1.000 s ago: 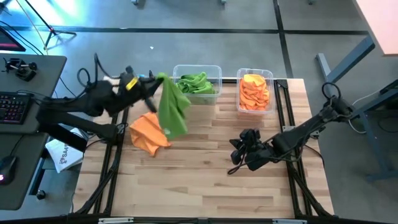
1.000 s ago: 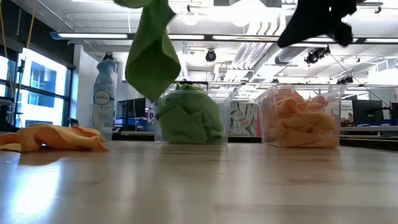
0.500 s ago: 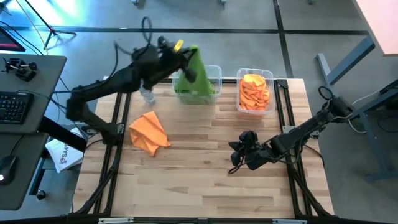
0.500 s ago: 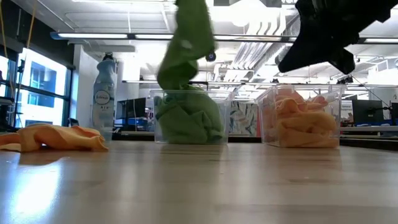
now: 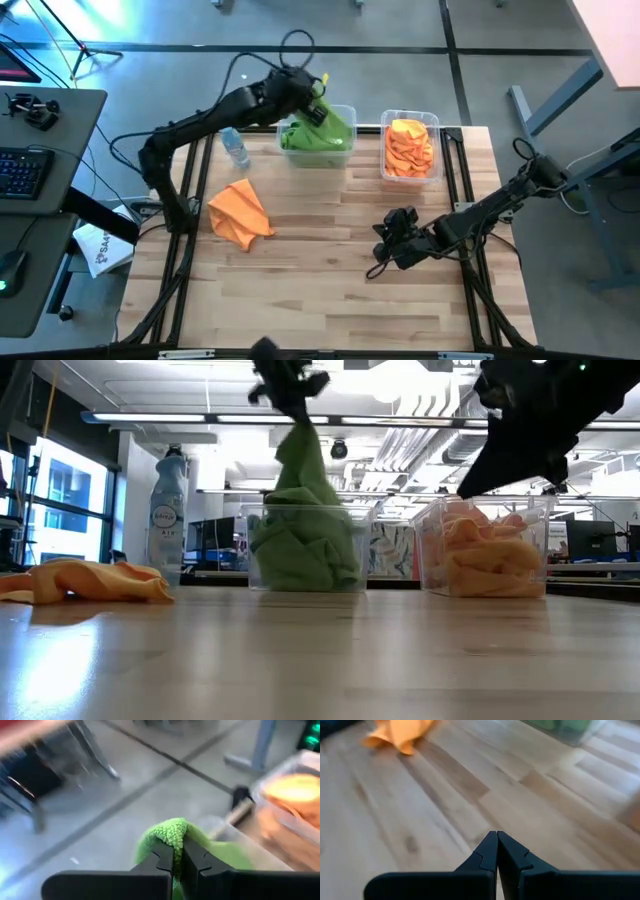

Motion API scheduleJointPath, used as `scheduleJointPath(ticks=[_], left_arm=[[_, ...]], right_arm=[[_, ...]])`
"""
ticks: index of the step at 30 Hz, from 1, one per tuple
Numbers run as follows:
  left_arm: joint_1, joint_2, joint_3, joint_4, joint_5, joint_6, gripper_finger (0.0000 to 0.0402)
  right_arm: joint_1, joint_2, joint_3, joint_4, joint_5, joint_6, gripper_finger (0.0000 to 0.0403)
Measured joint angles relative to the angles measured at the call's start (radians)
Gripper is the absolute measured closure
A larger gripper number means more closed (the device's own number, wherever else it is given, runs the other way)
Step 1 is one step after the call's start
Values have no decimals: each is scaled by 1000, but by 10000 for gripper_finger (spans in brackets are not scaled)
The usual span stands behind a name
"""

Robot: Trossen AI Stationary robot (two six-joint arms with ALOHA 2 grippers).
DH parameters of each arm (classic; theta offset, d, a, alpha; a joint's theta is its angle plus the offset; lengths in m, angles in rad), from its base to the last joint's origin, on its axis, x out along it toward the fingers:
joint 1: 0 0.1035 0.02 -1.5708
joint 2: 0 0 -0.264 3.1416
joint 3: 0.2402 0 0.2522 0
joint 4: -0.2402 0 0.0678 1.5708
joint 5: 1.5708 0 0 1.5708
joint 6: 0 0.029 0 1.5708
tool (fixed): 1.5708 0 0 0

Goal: Sort microfiber towel by color & place in baskets
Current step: Put the green towel into the left transparent bin

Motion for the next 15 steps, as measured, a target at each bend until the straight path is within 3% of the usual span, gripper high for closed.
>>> scheduleJointPath(ticks=[6,9,15], left_arm=[[7,122,0,6,279,-123,401],[-4,187,0,-17,257,-269,401],[17,283,0,-226,260,-563,401]], right_arm=[[-33,-36,0,-125,-31,-11,403],[-39,-61,0,-193,-51,-17,403],[-38,-103,0,-278,-62,27,403]])
